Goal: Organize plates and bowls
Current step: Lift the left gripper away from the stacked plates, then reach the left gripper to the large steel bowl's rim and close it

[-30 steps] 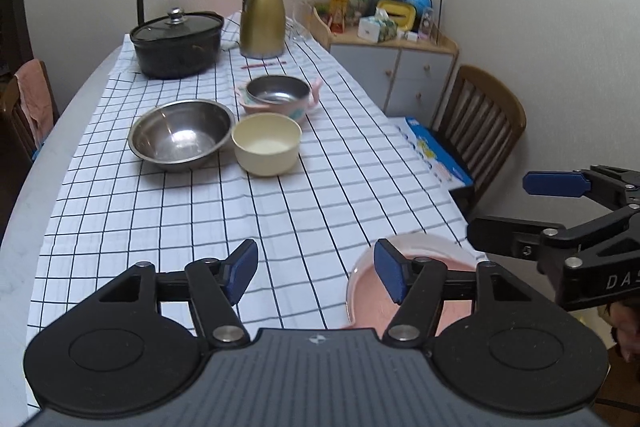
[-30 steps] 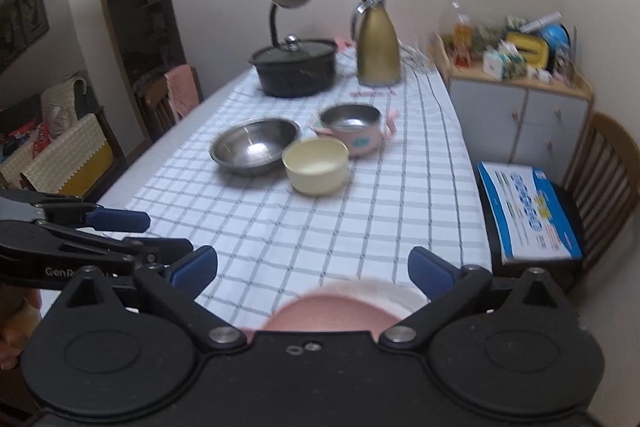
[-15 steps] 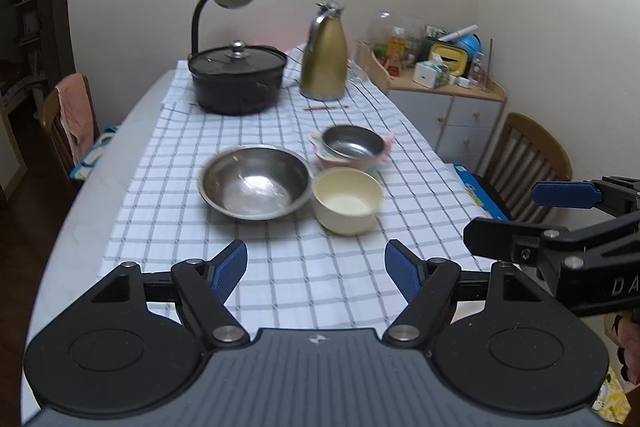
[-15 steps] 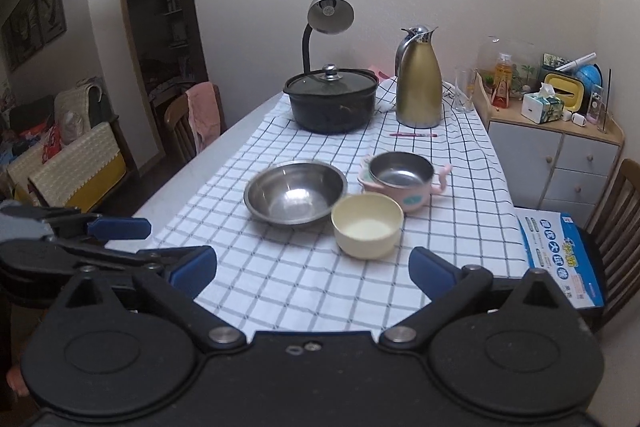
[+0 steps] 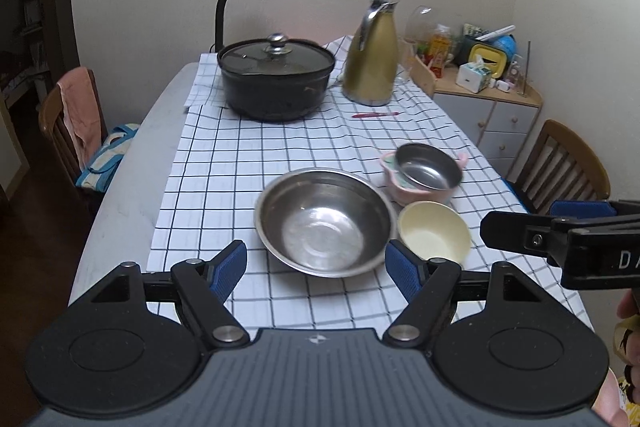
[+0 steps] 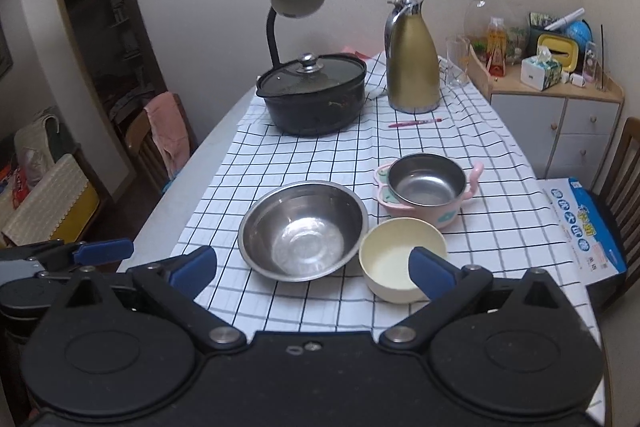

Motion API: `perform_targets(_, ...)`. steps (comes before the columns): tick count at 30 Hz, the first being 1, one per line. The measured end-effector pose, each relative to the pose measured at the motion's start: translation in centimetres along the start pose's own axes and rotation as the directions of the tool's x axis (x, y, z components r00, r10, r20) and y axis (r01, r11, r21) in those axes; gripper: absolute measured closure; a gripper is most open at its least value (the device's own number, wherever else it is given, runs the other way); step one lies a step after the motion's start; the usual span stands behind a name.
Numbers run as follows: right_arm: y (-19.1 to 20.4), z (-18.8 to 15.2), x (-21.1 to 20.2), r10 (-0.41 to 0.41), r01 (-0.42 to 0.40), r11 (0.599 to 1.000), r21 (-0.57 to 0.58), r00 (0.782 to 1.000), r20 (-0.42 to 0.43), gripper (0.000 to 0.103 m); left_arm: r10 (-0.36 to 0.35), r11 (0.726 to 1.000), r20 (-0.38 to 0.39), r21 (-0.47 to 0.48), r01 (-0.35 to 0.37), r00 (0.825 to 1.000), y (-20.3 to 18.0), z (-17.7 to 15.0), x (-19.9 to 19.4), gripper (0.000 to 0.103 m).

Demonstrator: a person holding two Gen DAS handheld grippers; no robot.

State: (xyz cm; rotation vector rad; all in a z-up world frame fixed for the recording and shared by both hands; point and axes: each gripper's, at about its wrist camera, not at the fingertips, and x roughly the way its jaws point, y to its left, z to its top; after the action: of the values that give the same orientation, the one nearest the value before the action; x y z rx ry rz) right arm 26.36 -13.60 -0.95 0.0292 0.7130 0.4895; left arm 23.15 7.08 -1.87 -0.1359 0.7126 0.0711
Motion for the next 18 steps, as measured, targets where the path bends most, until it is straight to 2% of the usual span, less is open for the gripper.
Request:
perform_targets(8, 0.5, 2.5, 7.2, -0.070, 0.071, 0.997, 0.014, 0.995, -0.068, 0.001, -0.014, 1.000, -0.063, 0.017, 0.016, 0.998, 2.6, 2.3, 6.2, 0.027)
perform_targets(16, -0.9, 4.0, 14.1, -0.080, 0.096, 0.992, 0.078, 0.979, -0.187, 0.005, -0.027, 0.999, -0.160, -0.024, 0.024, 0.987, 5.1, 3.4, 12.4, 0.027)
perform_targets(18, -1.4, 4.4, 15.8, -0.068, 0.093, 0.990, 0.103, 0.973, -0.220, 0.009, -0.030, 0.999, -0.169, -0.028, 0.025, 0.985, 5.7, 3.7, 13.6, 0.027)
